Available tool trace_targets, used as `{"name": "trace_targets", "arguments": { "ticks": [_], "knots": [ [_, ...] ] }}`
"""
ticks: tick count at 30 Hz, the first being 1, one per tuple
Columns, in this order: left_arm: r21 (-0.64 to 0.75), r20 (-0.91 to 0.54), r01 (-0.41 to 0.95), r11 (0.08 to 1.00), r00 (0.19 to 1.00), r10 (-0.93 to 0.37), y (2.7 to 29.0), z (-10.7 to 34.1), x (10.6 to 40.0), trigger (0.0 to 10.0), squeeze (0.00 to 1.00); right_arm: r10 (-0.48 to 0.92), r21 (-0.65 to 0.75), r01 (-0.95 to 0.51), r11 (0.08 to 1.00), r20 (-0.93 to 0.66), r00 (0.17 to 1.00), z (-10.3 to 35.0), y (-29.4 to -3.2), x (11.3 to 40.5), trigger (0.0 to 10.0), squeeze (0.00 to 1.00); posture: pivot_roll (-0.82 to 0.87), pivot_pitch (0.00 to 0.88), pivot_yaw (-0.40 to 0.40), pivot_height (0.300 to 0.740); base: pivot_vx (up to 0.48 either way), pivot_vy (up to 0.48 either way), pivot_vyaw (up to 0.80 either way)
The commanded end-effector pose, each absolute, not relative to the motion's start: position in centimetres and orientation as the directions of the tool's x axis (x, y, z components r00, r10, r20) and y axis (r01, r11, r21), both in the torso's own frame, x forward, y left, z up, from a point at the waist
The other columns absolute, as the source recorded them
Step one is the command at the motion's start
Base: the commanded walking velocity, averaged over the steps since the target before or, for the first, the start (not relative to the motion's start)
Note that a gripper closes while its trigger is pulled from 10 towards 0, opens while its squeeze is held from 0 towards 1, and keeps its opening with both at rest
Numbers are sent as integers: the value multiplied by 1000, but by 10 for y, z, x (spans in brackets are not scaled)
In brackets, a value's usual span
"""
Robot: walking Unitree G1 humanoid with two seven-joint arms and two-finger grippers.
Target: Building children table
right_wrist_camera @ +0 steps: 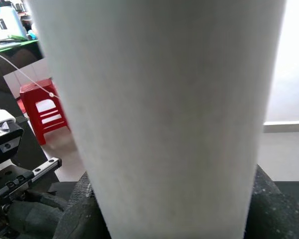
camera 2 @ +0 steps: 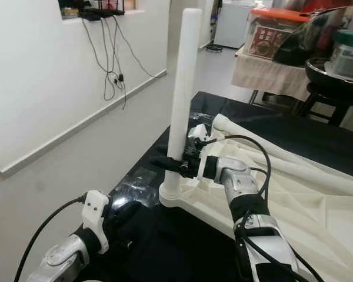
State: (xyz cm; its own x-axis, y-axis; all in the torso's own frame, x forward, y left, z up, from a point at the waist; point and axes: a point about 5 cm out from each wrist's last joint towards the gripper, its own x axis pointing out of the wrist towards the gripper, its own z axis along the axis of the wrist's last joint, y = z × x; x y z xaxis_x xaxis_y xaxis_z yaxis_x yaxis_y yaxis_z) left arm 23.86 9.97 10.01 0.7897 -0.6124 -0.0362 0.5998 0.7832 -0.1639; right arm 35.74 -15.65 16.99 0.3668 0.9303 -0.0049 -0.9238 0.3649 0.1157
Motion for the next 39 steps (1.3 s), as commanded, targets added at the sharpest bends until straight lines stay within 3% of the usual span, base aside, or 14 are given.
{"name": "trace_targets", "arguments": {
  "ticks": [1, 8, 9, 10, 11, 13, 16, 21, 22, 24, 25, 34, 35, 39],
  "knots": [
    [-164, -44, 599, 784, 789, -613, 99, 97, 236, 10000, 0, 924, 158, -913, 376, 18, 383, 166, -164, 356, 0, 0, 46, 0, -85, 740, 0, 0, 0],
    [-167, -42, 601, 782, 788, -614, 100, 99, 235, 10000, 0, 874, 112, -868, 484, -28, 484, 153, -192, 341, 0, 0, 22, 0, -68, 740, 0, 0, 0],
    [-168, -42, 601, 781, 787, -615, 101, 99, 234, 10000, 0, 780, 115, -772, 625, -63, 623, 143, -189, 336, 0, 0, 19, 0, -76, 740, 0, 0, 0],
    [-168, -42, 601, 781, 787, -615, 101, 99, 234, 10000, 0, 780, 115, -772, 625, -63, 623, 143, -189, 336, 0, 0, 19, 0, -76, 740, 0, 0, 0],
    [-168, -43, 602, 781, 787, -615, 104, 100, 234, 10000, 0, 351, 119, -339, 933, -97, 931, 133, -180, 336, 0, 0, 9, 0, -70, 740, 0, 0, 0],
    [-168, -43, 602, 781, 787, -615, 104, 100, 234, 10000, 0, 351, 119, -339, 933, -97, 931, 133, -180, 336, 0, 0, 9, 0, -70, 740, 0, 0, 0],
    [-163, -47, 602, 782, 787, -615, 107, 100, 233, 10000, 0, 183, 117, -164, 980, -174, 968, 115, -141, 295, 0, 0, -6, 0, -49, 740, 0, 0, 0],
    [-166, -48, 603, 780, 785, -617, 106, 101, 234, 10000, 0, 265, 49, -261, 964, -193, 945, 116, -133, 299, 0, 0, 20, 0, -74, 740, 0, 0, 0],
    [-160, -45, 598, 785, 790, -611, 106, 101, 233, 10000, 0, 290, 64, -283, 957, -200, 936, 115, -127, 299, 10000, 0, 26, 0, -77, 740, 0, 0, 0],
    [-154, -44, 594, 789, 794, -607, 106, 101, 232, 10000, 0, 314, 77, -305, 949, -202, 928, 114, -122, 298, 10000, 0, 29, 0, -77, 740, 0, 0, 0],
    [-152, -43, 592, 792, 796, -604, 106, 101, 232, 10000, 0, 361, 105, -347, 932, -191, 913, 117, -118, 298, 10000, 1000, 26, 0, -76, 740, 0, 0, 0],
    [-163, -43, 597, 785, 791, -610, 104, 101, 233, 10000, 0, 589, 155, -579, 800, -28, 807, 152, -106, 306, 10000, 1000, 20, 0, -73, 740, 0, 0, 0],
    [-165, -43, 599, 783, 789, -613, 103, 101, 235, 10000, 0, 703, 120, -701, 703, 29, 711, 164, -110, 312, 10000, 0, 16, 0, -73, 740, 0, 0, 0],
    [-167, -41, 601, 782, 788, -614, 101, 101, 237, 10000, 0, 848, 59, -849, 525, 50, 528, 177, -122, 323, 10000, 0, 22, 0, -76, 740, 0, 0, 0]
  ]
}}
